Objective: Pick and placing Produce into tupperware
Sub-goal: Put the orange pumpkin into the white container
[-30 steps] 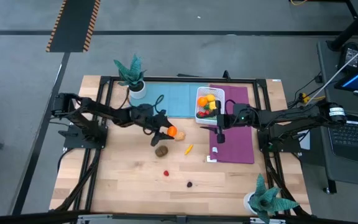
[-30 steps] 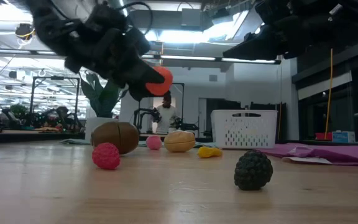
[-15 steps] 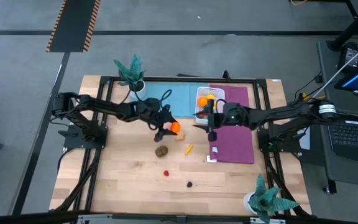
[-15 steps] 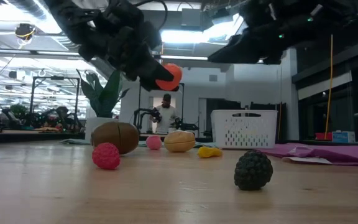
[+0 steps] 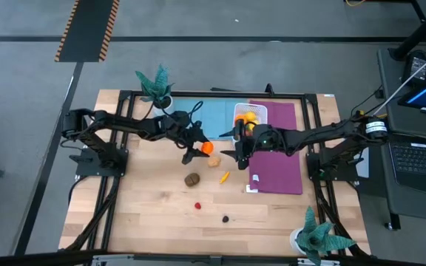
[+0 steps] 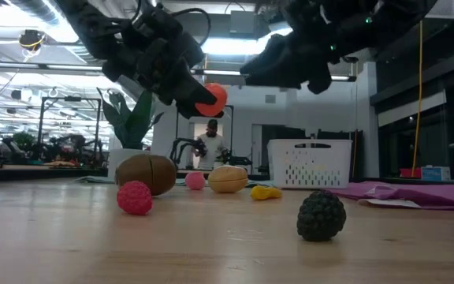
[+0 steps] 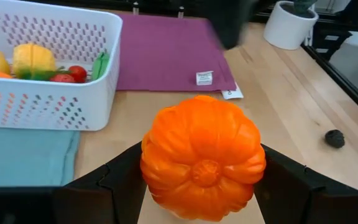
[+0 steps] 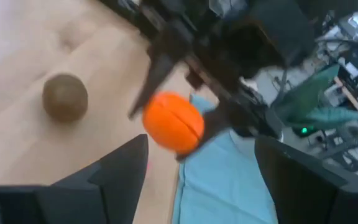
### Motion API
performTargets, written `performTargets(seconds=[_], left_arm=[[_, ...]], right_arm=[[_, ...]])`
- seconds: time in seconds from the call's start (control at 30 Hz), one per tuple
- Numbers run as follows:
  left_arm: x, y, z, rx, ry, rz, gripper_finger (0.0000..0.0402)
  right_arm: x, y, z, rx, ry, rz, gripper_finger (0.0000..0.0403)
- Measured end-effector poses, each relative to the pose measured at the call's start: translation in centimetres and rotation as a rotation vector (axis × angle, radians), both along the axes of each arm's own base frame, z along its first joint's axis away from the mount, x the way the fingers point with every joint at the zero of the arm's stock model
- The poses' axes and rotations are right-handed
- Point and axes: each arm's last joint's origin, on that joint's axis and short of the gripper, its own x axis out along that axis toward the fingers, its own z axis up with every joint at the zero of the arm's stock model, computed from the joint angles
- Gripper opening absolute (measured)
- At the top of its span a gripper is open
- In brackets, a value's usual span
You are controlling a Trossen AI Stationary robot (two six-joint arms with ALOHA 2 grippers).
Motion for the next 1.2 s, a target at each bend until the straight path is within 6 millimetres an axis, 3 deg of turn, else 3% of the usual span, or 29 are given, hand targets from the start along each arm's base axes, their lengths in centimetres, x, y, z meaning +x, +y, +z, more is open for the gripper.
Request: performTargets(seconds=[0.3,0.8,1.2], left_arm=[[-0.2,0.5,0.0,-0.044,-0.001,-0.022,0.0238],[-0.4,0.1,-0.3,-0.126,0.045,-0.072,0.0238],[-0.6,-0.2,0.0,-0.128,0.052,-0.078,0.0238]], right_arm=[[0.7,1.5,0.0,-0.057,0.025,0.087,0.0281],[5.9,1.6,-0.3,-0.146,0.201,0.161,0.0281],[7.4,1.6,-1.5,-0.247,0.185,0.203,0.0281]])
